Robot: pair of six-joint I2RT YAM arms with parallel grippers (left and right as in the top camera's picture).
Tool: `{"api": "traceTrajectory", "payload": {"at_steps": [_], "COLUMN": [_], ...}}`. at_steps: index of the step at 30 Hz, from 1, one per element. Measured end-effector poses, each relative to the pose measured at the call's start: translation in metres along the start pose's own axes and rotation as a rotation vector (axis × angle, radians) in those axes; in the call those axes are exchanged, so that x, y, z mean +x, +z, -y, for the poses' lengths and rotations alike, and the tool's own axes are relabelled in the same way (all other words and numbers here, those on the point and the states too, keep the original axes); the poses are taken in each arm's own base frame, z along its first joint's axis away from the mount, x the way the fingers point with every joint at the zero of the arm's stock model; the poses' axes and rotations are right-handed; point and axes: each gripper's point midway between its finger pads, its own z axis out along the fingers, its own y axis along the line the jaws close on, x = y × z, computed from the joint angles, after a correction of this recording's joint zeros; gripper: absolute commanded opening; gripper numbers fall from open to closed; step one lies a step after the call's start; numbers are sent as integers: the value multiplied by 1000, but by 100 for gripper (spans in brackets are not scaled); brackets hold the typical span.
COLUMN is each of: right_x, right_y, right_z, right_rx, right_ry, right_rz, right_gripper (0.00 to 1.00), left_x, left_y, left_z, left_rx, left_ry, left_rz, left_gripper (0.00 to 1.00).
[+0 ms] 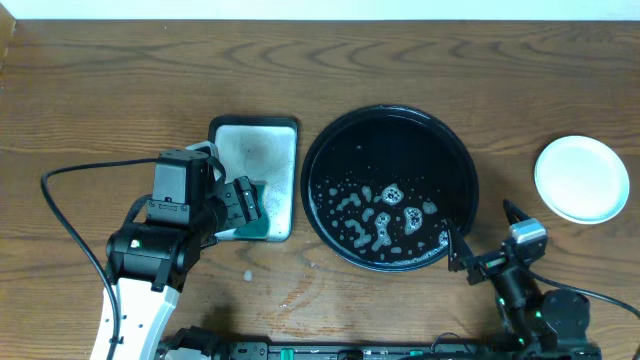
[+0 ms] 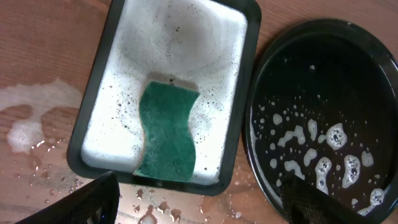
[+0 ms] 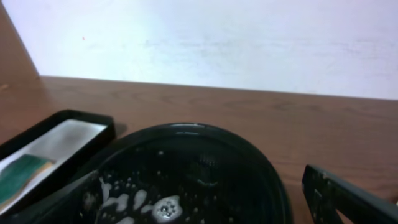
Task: Clean dirty plates on tray and stack at the side
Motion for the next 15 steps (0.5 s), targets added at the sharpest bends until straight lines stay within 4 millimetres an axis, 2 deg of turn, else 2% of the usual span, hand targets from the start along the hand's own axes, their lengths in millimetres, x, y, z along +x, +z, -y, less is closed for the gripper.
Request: {"api": "traceTrajectory", "payload": {"at_steps": [6, 9, 12, 15], "right_x": [-2, 9, 9, 21], "right_y": [10, 13, 13, 14], "right_z": [4, 6, 6, 7], "right_rx": [-3, 1, 2, 7], "right_ry": [-40, -36, -36, -21], "right_rz": [132, 119, 119, 70], "right_gripper": [99, 99, 99, 99], "left_x": [0, 0, 0, 0], "left_y": [0, 0, 0, 0], "left_z": [0, 0, 0, 0], "left_rx": [0, 0, 0, 0], "left_ry": [0, 0, 0, 0], "left_rz": [0, 0, 0, 0], "left_gripper": [83, 83, 83, 83]}}
